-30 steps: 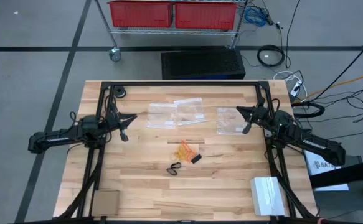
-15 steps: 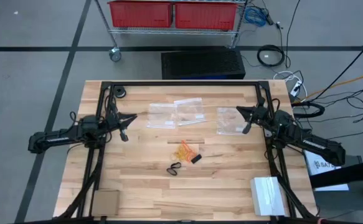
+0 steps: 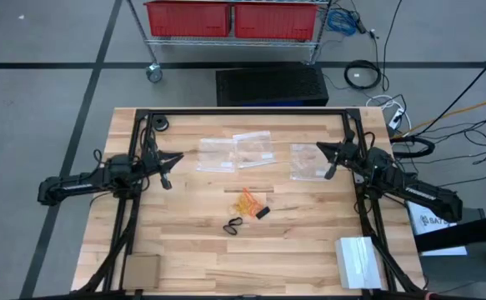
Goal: Sort rubber bands
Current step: Open the right transparent zip lock bag
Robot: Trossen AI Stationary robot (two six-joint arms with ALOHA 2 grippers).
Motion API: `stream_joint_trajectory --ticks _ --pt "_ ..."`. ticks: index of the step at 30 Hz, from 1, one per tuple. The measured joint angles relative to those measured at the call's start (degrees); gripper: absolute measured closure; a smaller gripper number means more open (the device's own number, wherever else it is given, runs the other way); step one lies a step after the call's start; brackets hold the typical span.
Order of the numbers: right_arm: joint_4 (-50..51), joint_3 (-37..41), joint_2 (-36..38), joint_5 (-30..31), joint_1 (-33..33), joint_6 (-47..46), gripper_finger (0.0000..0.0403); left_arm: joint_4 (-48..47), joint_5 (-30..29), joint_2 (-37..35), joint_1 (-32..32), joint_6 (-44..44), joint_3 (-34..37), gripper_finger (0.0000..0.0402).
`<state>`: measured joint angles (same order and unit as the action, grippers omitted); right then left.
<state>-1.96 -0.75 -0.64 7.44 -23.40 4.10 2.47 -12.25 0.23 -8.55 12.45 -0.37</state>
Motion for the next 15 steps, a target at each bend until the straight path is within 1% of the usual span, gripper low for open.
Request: stream_joint_trajectory --ticks 6,11,13,15 --pt "-3.2 0.0 0.0 0.0 0.0 -0.9 0.0403 0.0 0.0 0.0 0.0 0.0 0.0 0.0361" --pt "-15.4 0.0 0.0 -4.6 0.0 -9.9 0.0403 0.0 0.0 0.0 0.0 0.0 0.0 0.0361" --pt "-19.8 0.0 0.0 -4.4 0.0 -10.8 0.0403 0.0 0.0 0.0 0.0 0.0 0.0 0.0361" --pt "-20.7 0.0 -0.1 -4.1 0.0 -11.5 0.0403 0.0 0.0 0.0 0.0 0.0 0.0 0.0361"
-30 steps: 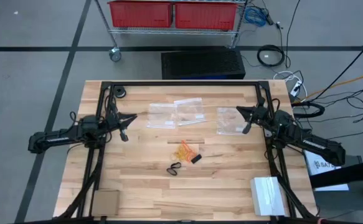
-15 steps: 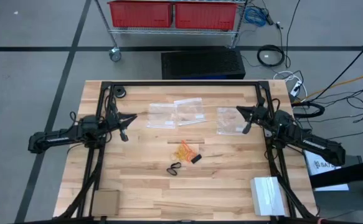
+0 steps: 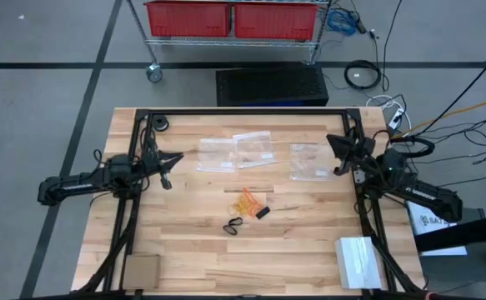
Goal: Sort rubber bands
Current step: Open the right transparent zip lock bag
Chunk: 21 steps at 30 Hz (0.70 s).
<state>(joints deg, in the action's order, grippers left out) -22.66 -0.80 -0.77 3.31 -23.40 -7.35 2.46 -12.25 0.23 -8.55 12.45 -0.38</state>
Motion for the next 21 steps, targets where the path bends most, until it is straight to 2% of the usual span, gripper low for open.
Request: stream_joint_trajectory --ticks 6,11,15,21 --pt "4.9 0.0 -3.9 -0.7 -0.2 -5.3 0.0400 0.0 0.0 0.0 0.0 0.0 0.0 0.0361" --pt "6.7 0.0 -9.8 -1.8 0.0 -2.7 0.0372 0.3 -0.3 0.0 0.0 0.2 0.0 0.0361" --pt "9.2 0.0 -14.7 -1.7 0.0 -1.4 0.0351 4.5 -1.3 0.0 0.0 0.4 0.0 0.0361" --pt "9.4 0.0 -20.5 -1.6 0.0 -3.6 0.0344 7.3 -3.1 0.0 0.0 0.5 0.0 0.0361"
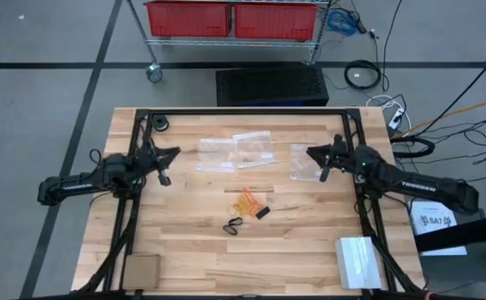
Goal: Sort rubber bands
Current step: Open the right transparent zip lock bag
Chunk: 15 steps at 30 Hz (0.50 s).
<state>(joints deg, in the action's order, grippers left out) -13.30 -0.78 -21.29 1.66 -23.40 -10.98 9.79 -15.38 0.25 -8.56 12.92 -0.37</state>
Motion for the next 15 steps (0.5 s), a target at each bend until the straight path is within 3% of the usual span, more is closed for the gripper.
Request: stream_joint_trajectory --ticks 4,7,10,12,15 --pt "-0.1 0.0 -2.2 2.4 -0.2 -1.6 0.0344 -0.9 -4.1 0.0 0.0 -3.1 0.0 0.0361" --pt "-0.7 0.0 -2.6 7.7 -0.8 0.8 0.0344 -1.7 -11.5 0.0 -0.2 0.2 0.0 0.0361" --pt "3.8 -1.6 -2.8 8.3 -1.4 1.1 0.0344 -2.1 -16.1 0.0 -0.2 1.0 0.0 0.0361" --pt "9.4 -3.5 -3.1 7.0 -1.2 2.4 0.0344 -3.1 -16.0 0.0 -0.2 -0.8 0.0 0.0361" --pt "17.2 -7.1 -4.6 5.9 0.1 9.4 0.0344 -2.5 -11.1 0.1 -0.1 -3.1 0.0 0.0361"
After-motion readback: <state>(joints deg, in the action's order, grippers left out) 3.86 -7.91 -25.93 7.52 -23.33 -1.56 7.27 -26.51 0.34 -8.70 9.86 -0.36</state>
